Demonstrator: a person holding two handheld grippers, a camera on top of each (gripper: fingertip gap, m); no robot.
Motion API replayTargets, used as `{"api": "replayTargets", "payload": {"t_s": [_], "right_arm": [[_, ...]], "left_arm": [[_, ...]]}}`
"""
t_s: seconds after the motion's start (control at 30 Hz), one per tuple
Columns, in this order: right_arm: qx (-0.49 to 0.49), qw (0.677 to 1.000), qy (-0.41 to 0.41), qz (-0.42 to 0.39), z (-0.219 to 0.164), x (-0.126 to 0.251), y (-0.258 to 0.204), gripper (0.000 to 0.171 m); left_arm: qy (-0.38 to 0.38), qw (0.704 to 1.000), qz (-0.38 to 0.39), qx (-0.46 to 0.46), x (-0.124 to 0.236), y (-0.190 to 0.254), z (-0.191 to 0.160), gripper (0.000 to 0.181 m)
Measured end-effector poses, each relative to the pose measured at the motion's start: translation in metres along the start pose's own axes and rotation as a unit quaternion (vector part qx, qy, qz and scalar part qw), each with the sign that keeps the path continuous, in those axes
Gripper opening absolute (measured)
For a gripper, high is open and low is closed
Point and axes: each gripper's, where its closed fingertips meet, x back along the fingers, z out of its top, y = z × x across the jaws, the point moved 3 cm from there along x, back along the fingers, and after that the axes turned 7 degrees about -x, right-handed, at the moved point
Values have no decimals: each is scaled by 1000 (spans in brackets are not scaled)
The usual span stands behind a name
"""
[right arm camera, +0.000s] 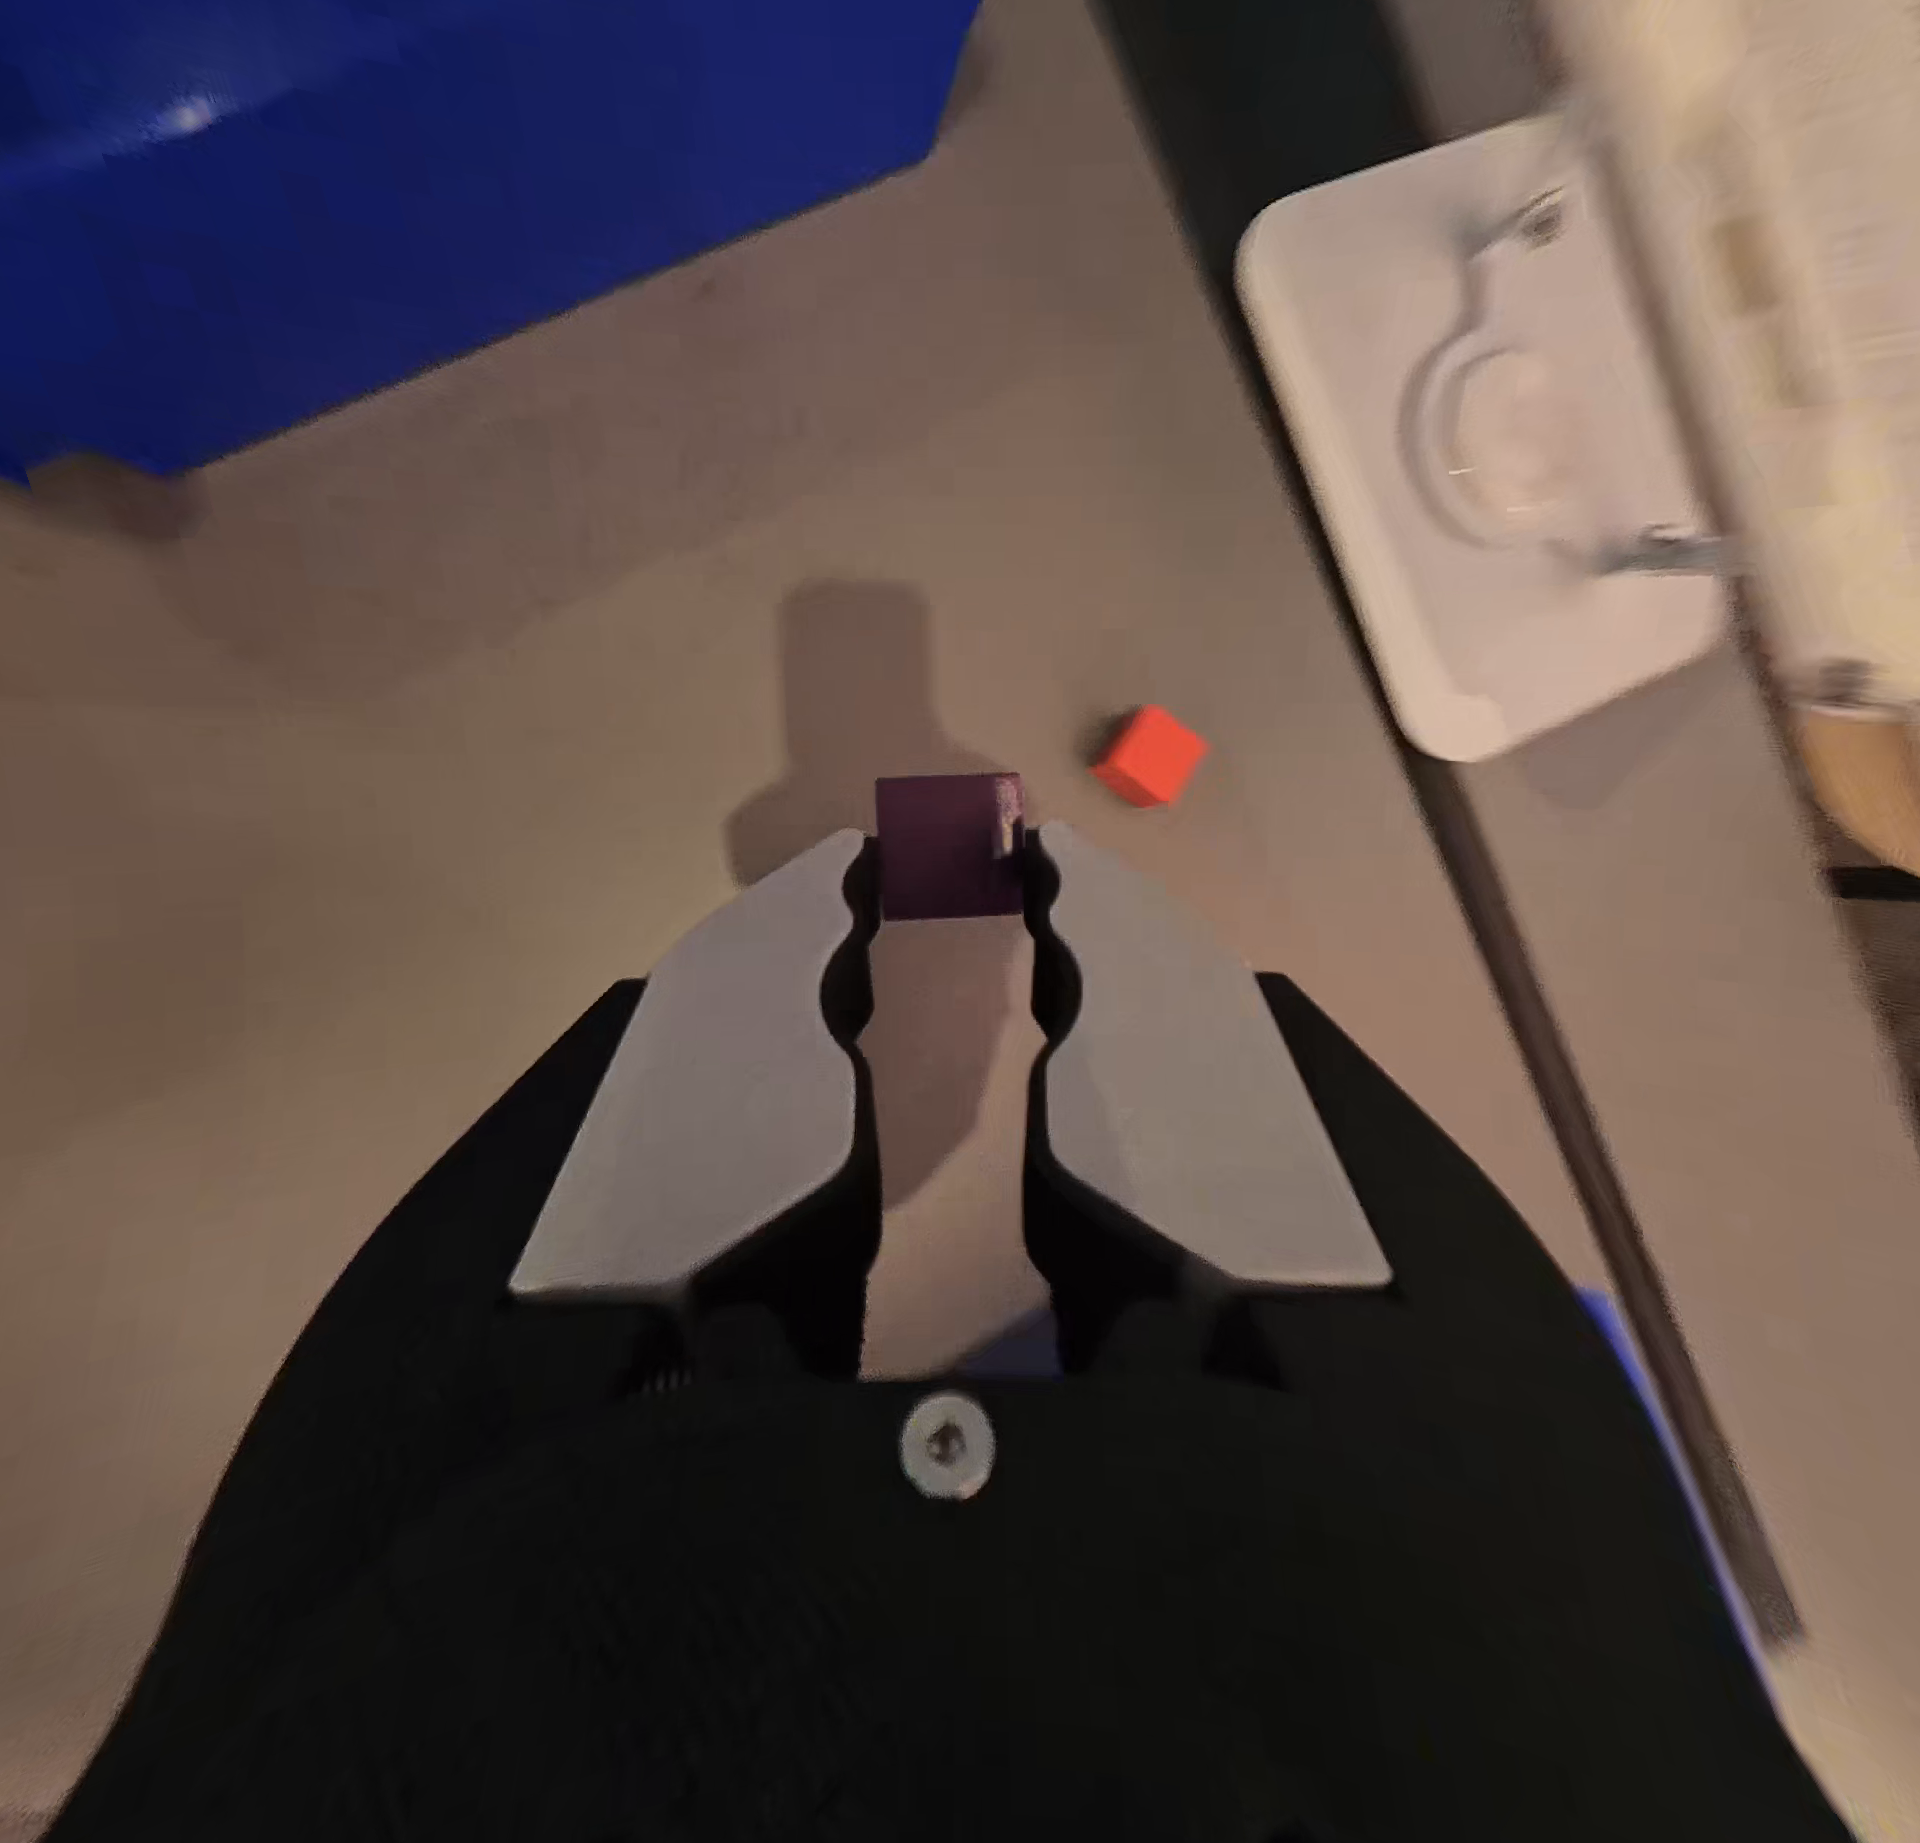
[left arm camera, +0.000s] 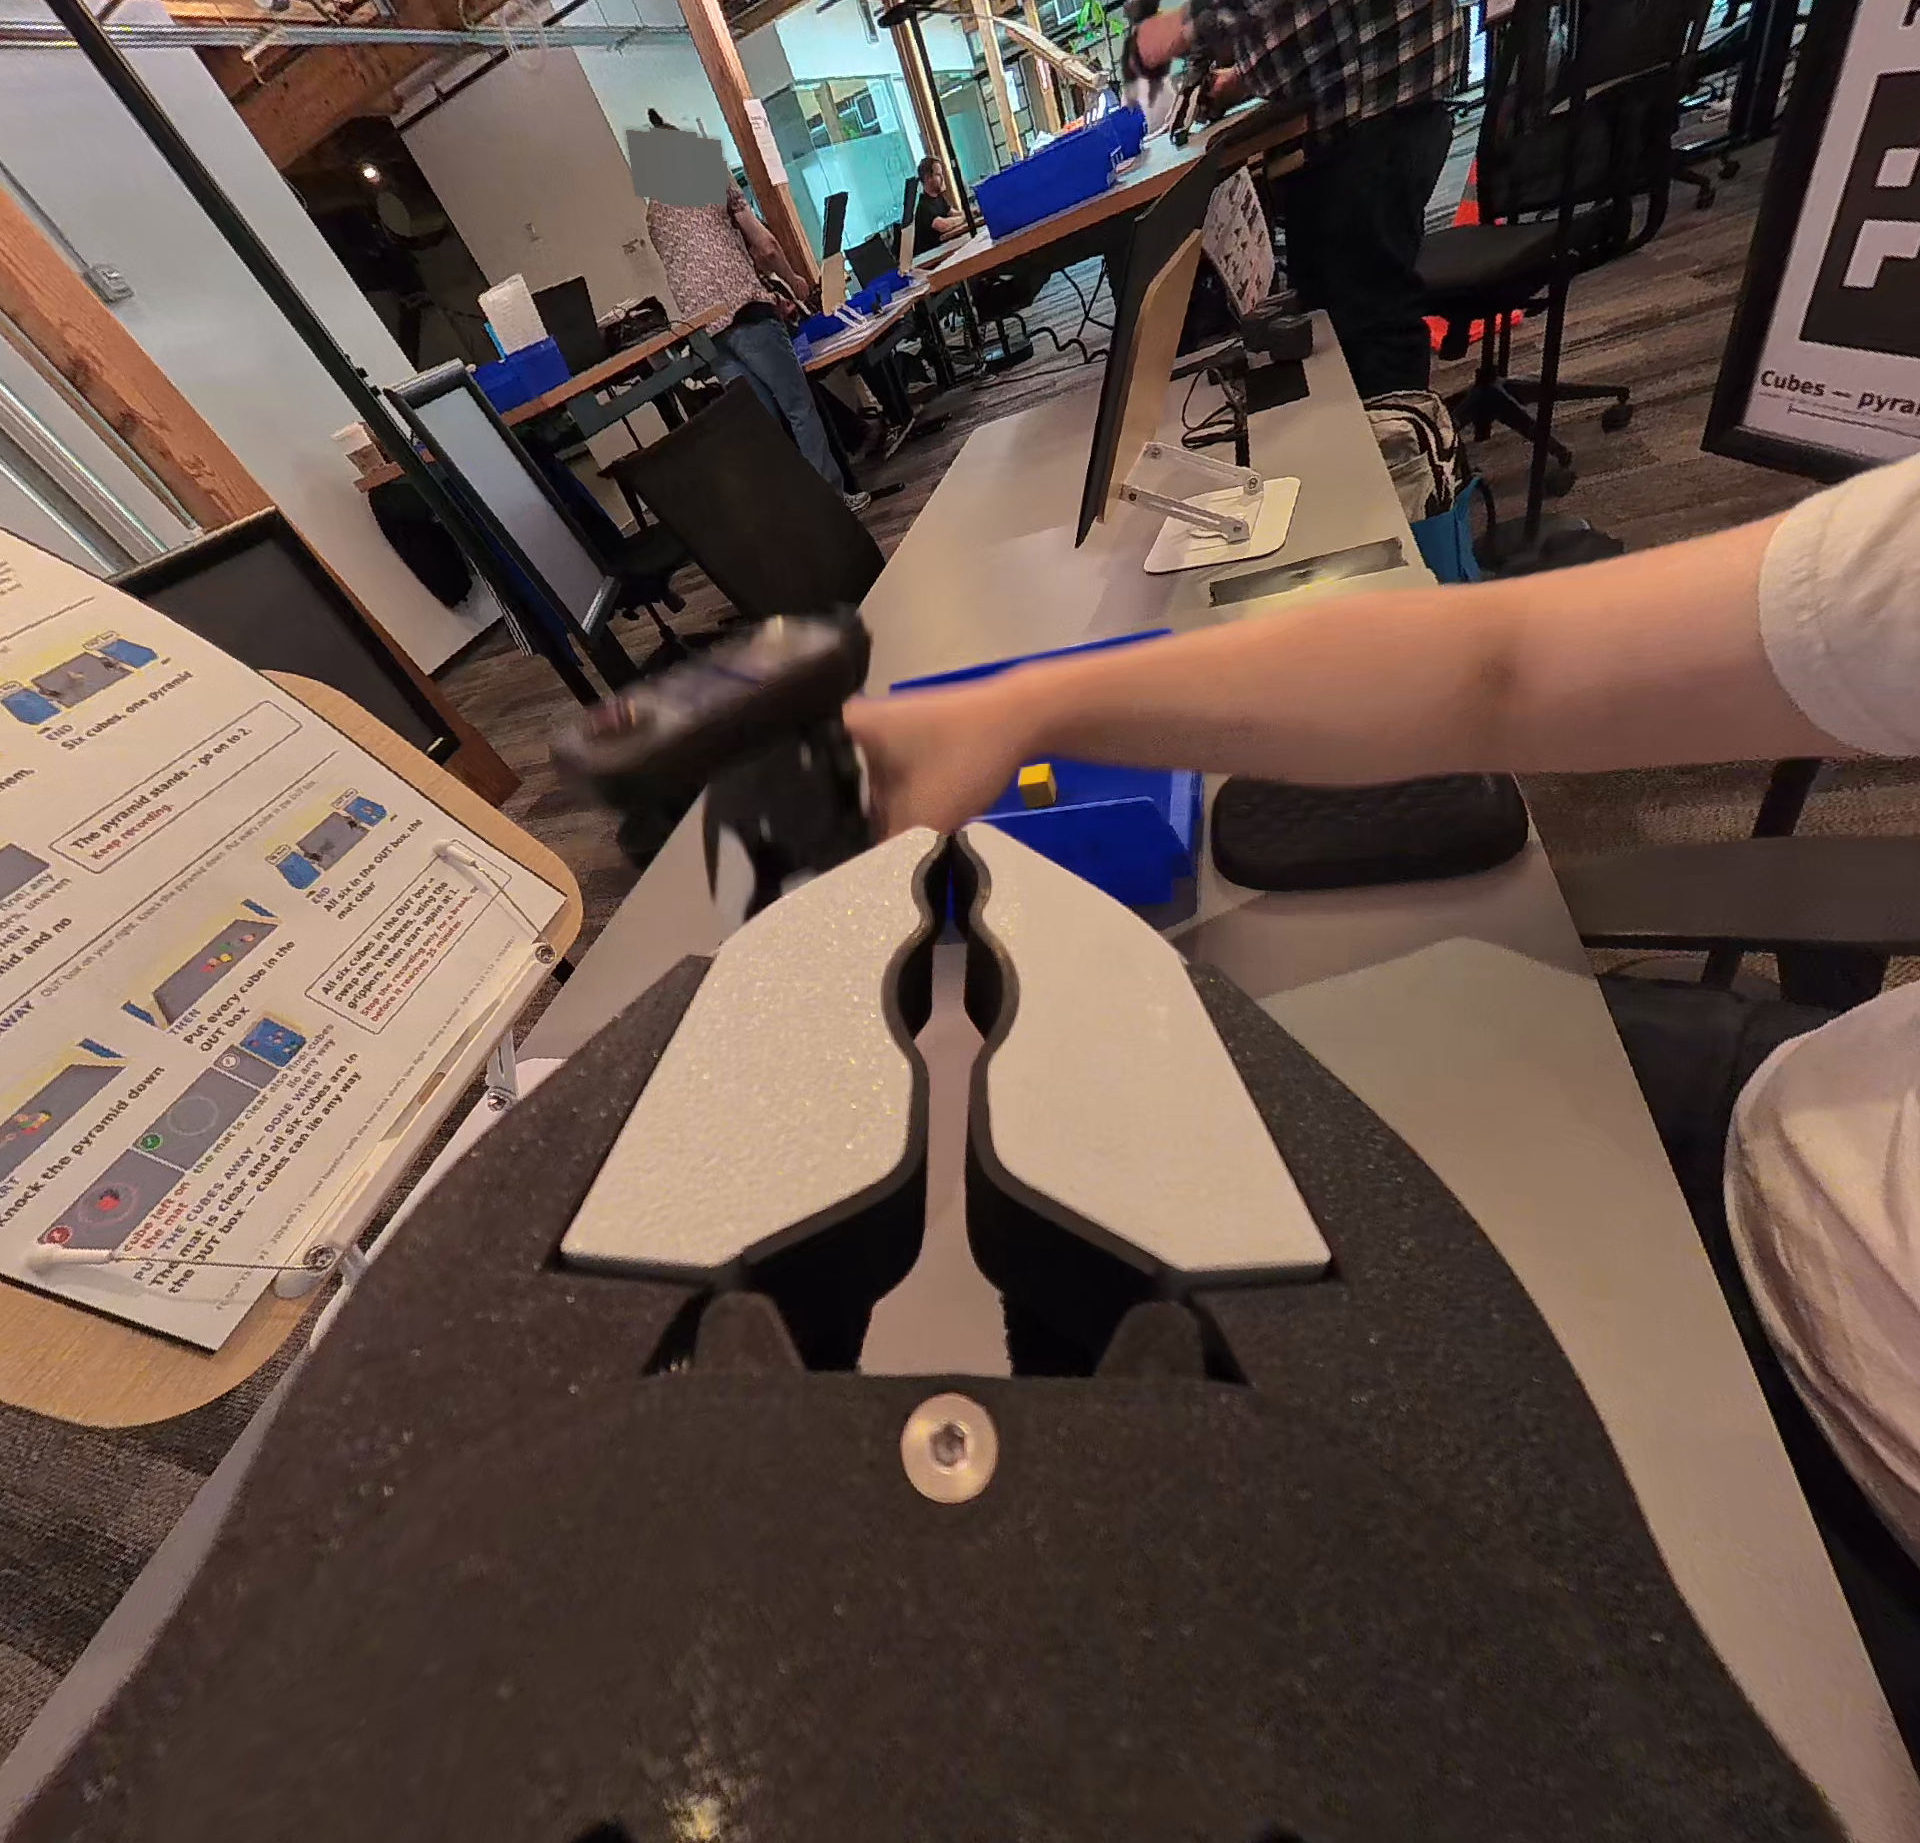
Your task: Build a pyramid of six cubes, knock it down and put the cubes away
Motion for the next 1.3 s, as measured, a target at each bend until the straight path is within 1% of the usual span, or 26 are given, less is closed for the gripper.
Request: {"api": "replayTargets", "payload": {"t_s": [0.07,0.13,0.23,0.3,0.37,0.43,0.53,0.6,0.67,0.8,0.87,0.93,1.0,1.07,1.13,1.2,1.23,1.3], "right_arm": [[-13,999,31,-33,6,50,20,27],[-41,996,55,-64,0,93,41,27],[-98,987,46,-121,-40,131,75,27],[-147,977,30,-149,-81,138,94,27],[-193,968,3,-160,-130,130,105,28],[-231,961,-32,-150,-180,110,110,28],[-272,952,-65,-122,-237,76,107,29],[-291,947,-83,-111,-262,57,104,29],[-295,944,-96,-110,-278,44,102,29],[-299,943,-103,-107,-290,33,98,29],[-291,946,-94,-104,-284,38,98,31],[-267,954,-72,-120,-262,59,101,32],[-230,963,-14,-144,-211,93,105,33],[-179,969,51,-162,-144,125,101,32],[-124,975,101,-157,-78,138,85,32],[-70,983,109,-127,-30,121,65,32],[-56,988,92,-114,-15,105,58,33],[-54,991,58,-106,0,65,55,39]], "left_arm": [[-3,1000,0,-1,-2,1,0,0],[-7,1000,-2,-3,-4,2,-1,0],[-12,1000,-5,-4,-8,4,-1,0],[-14,1000,-9,-5,-10,6,-1,0],[-17,1000,-11,-6,-12,8,-1,0],[-17,1000,-12,-8,-13,9,-1,0],[-14,1000,-14,-7,-13,10,0,0],[-14,1000,-16,-4,-15,10,0,0],[-16,1000,-17,-3,-16,11,-1,0],[-19,1000,-21,-4,-18,12,-2,0],[-19,1000,-20,-5,-18,11,-2,0],[-15,1000,-15,-5,-17,10,-1,0],[-10,1000,-15,-2,-17,8,-1,0],[-14,1000,-13,0,-18,6,-3,0],[-21,1000,-12,0,-20,5,-5,0],[-26,1000,-14,0,-22,6,-7,0],[-27,1000,-15,0,-23,7,-8,0],[-30,999,-16,-1,-23,8,-9,0]]}}
